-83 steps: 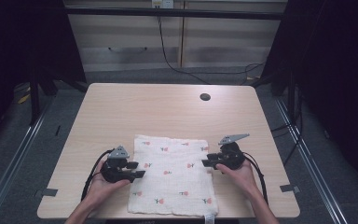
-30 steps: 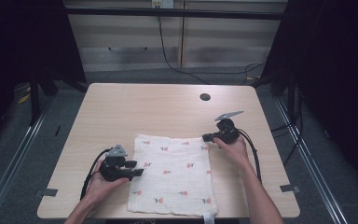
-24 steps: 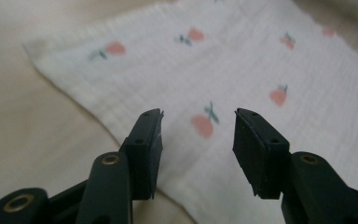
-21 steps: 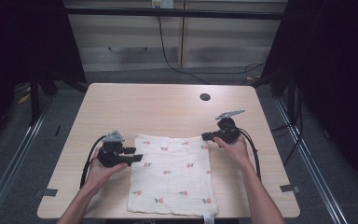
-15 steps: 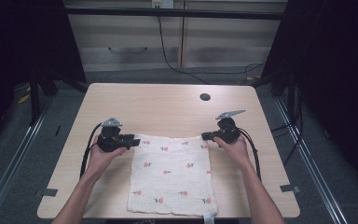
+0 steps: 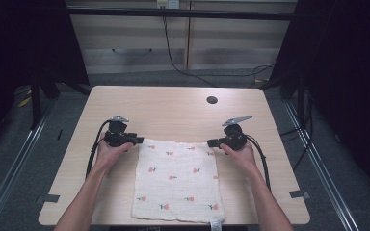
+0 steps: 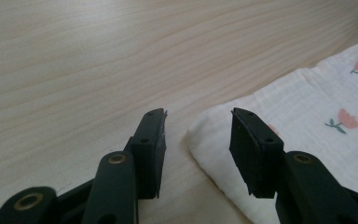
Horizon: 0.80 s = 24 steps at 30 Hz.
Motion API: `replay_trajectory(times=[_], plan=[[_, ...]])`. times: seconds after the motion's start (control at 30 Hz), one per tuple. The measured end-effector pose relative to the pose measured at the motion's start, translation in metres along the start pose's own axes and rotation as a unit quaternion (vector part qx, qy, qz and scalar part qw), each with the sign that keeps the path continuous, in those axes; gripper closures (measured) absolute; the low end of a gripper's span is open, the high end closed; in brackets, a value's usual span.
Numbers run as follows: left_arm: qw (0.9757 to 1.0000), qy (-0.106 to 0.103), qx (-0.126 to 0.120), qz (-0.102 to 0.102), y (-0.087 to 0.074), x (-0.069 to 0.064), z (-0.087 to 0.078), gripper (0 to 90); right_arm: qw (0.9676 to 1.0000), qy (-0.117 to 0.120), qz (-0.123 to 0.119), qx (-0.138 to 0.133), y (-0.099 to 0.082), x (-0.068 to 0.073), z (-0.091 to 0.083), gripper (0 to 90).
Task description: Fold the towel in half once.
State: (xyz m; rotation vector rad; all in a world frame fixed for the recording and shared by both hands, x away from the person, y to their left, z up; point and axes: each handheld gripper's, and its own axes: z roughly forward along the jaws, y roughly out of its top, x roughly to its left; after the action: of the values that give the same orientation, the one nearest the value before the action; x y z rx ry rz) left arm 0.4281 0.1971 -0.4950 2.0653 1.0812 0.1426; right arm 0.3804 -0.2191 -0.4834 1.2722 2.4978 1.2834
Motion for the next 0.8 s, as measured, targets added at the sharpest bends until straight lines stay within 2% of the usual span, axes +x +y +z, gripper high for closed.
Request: replay_trajectory(times=[0.07,0.1,0.13,0.17,0.2,0.27,0.37,0.5,0.6,0.8], plan=[[0.9999,-0.006,0.009,0.012,0.0,-0.001,0.003,57.5,1.0,0.0,0.001,0.001,0.0,0.0,0.0,87.5],[0.9999,-0.006,0.007,0.01,-0.001,-0.003,0.005,59.4,1.0,-0.001,0.001,0.002,-0.001,-0.001,0.0,87.6],[0.9997,0.0,0.017,0.019,-0.001,-0.003,0.007,60.5,1.0,-0.001,0.002,0.003,-0.001,-0.001,0.001,87.6],[0.9997,0.006,0.015,0.019,-0.002,-0.003,0.008,63.6,1.0,-0.001,0.002,0.004,-0.001,-0.002,0.001,87.5],[1.0,0.003,0.003,0.001,-0.002,-0.003,0.009,67.3,1.0,-0.002,0.003,0.004,-0.001,-0.002,0.001,87.5],[1.0,0.002,0.003,0.003,-0.002,-0.002,0.01,69.2,1.0,0.0,0.006,0.001,-0.002,-0.003,0.002,87.5],[0.9996,0.004,0.017,0.021,-0.002,-0.004,0.009,74.6,1.0,0.003,0.001,0.005,-0.002,-0.002,0.002,87.5],[0.9995,-0.005,0.013,0.029,-0.005,-0.009,0.01,86.7,1.0,-0.001,0.002,0.003,-0.002,-0.003,0.001,87.5],[0.9993,-0.012,0.017,0.03,-0.005,-0.011,0.01,88.0,1.0,0.0,-0.001,0.004,-0.001,-0.002,0.001,87.6],[0.9996,-0.019,-0.002,0.021,-0.002,-0.01,-0.001,88.1,1.0,0.0,0.001,-0.004,0.002,-0.002,-0.004,87.7]])
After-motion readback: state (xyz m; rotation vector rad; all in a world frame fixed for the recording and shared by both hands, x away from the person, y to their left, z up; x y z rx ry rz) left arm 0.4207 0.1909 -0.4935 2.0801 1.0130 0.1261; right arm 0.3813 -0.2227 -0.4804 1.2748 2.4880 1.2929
